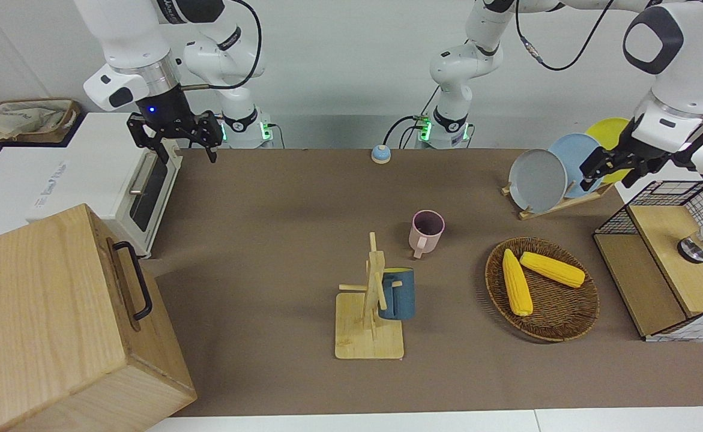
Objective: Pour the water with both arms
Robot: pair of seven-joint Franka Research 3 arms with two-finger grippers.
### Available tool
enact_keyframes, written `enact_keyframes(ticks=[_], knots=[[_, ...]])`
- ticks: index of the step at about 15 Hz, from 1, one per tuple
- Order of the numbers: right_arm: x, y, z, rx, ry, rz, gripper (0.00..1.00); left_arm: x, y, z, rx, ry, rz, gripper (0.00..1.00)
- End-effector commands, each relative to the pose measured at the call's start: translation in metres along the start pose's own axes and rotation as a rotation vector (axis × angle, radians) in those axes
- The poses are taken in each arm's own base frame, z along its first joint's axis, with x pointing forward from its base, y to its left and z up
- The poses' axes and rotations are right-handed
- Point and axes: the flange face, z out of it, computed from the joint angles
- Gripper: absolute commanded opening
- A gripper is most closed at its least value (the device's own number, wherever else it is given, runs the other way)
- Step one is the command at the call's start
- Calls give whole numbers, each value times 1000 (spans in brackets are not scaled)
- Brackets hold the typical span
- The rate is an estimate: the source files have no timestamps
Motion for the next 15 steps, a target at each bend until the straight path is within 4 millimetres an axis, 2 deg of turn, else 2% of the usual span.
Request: enact_keyframes(ticks=[1, 4, 8, 15], knots=[[-1, 4, -1, 11, -8, -16, 992, -9, 29, 2, -7, -75, -17, 1000], [-1, 4, -1, 11, -8, -16, 992, -18, 56, -8, -22, -93, 9, 1000], [-1, 4, -1, 11, -8, -16, 990, -29, 77, -23, -42, -88, 27, 1000], [-1, 4, -1, 11, -8, -16, 992, -33, 84, -30, -40, -77, 41, 1000]])
